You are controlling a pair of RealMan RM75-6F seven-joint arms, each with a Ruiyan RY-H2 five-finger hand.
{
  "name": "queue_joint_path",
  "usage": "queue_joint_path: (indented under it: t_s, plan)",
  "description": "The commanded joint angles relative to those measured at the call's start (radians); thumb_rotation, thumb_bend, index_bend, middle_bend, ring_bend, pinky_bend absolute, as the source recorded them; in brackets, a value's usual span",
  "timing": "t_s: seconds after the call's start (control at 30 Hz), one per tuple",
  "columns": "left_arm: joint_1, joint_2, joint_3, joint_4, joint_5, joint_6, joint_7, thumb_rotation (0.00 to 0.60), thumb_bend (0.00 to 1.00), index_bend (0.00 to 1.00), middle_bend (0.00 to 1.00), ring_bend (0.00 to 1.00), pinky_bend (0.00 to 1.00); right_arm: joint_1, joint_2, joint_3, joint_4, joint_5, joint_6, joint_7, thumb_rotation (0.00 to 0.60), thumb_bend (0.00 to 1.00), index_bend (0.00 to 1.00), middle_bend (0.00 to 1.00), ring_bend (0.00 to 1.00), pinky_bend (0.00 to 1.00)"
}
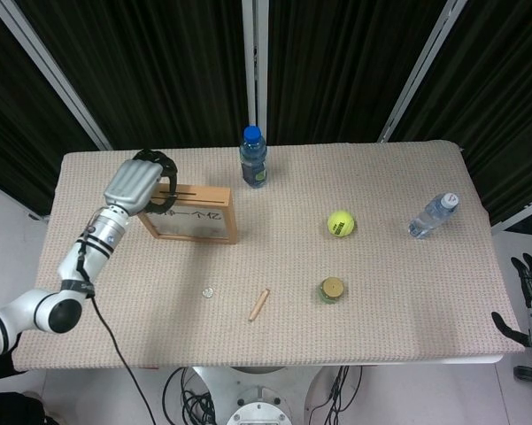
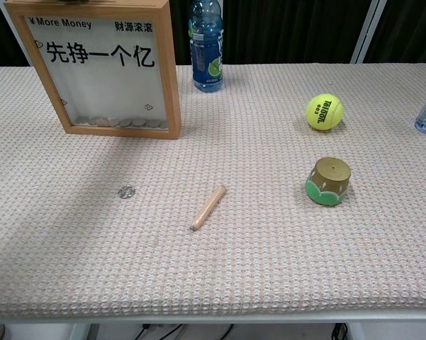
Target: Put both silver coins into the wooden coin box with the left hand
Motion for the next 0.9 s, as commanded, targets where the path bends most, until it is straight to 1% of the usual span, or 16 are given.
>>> queue_joint_path:
  t_s: [0.03, 0.43, 0.5, 0.63, 0.73, 0.83, 0.9]
  plan:
    - [-0.006, -0.004, 0.003, 0.006, -0.001, 0.003, -0.003, 0.6, 0.41, 0.64, 0.29, 0.14, 0.14, 0.001, -0.001, -0.001, 0.001, 0.0, -0.003, -0.001, 0.6, 0.18, 0.0, 0.0, 0.0, 0.0]
    - [-0.029, -0.011, 0.026, 0.025, -0.016, -0.001, -0.008, 0.6, 0.41, 0.63, 0.29, 0.14, 0.14, 0.006, 0.006, -0.001, -0.003, -0.002, -0.01, 0.008, 0.6, 0.18, 0.0, 0.0, 0.0, 0.0]
    - [-0.03, -0.011, 0.026, 0.027, -0.014, 0.0, -0.013, 0.6, 0.41, 0.59, 0.29, 0.14, 0.14, 0.006, 0.006, -0.002, -0.003, -0.001, -0.012, 0.008, 0.6, 0.18, 0.0, 0.0, 0.0, 0.0]
    - [-0.03, -0.007, 0.03, 0.028, 0.001, -0.003, -0.031, 0.6, 0.4, 0.41, 0.27, 0.13, 0.14, 0.008, 0.005, -0.002, -0.001, 0.001, -0.016, 0.007, 0.6, 0.18, 0.0, 0.0, 0.0, 0.0]
    - [-0.028, -0.004, 0.032, 0.027, 0.009, 0.004, -0.037, 0.6, 0.4, 0.31, 0.27, 0.13, 0.14, 0.009, 0.007, -0.002, -0.004, -0.002, -0.015, 0.013, 0.6, 0.18, 0.0, 0.0, 0.0, 0.0]
    - [-0.023, 0.0, 0.032, 0.021, 0.016, 0.017, -0.044, 0.6, 0.39, 0.26, 0.27, 0.13, 0.14, 0.01, 0.014, -0.005, -0.01, -0.01, -0.015, 0.028, 0.6, 0.18, 0.0, 0.0, 0.0, 0.0]
    - [-0.019, 0.006, 0.029, 0.009, 0.021, 0.028, -0.049, 0.6, 0.39, 0.25, 0.26, 0.13, 0.14, 0.009, 0.016, -0.005, -0.012, -0.012, -0.013, 0.026, 0.6, 0.18, 0.0, 0.0, 0.0, 0.0]
